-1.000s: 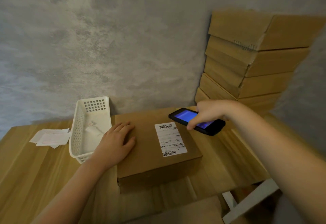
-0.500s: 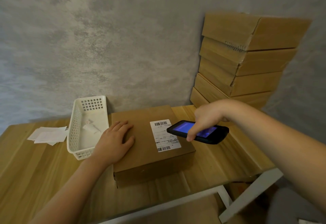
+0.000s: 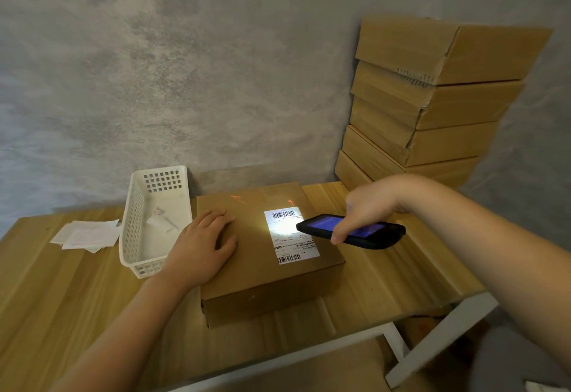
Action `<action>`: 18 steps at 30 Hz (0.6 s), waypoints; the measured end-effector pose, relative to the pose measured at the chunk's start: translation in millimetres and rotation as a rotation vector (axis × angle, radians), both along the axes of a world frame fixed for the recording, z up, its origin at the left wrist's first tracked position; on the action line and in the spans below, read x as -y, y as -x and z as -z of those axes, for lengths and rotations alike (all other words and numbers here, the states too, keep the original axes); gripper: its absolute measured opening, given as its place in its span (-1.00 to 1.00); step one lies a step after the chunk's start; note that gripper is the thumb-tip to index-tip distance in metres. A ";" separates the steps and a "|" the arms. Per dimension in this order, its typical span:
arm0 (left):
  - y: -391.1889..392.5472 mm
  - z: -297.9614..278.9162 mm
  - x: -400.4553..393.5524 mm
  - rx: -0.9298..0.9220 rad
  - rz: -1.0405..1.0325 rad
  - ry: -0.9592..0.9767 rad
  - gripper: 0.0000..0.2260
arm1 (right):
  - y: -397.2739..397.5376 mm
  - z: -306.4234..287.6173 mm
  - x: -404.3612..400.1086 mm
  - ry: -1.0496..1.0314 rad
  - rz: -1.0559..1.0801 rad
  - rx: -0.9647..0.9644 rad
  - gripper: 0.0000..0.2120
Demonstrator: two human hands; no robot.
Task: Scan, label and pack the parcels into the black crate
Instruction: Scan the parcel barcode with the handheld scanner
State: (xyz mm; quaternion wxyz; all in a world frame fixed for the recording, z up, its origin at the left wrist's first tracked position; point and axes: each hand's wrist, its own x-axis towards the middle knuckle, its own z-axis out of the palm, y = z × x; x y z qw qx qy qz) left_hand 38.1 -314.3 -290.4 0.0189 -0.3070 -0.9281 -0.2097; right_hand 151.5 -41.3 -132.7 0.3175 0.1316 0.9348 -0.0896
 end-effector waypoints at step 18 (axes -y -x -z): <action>0.6 -0.3 -3.0 -0.021 -0.012 -0.012 -0.54 | -20.0 -28.3 -7.7 0.044 0.002 0.046 -0.52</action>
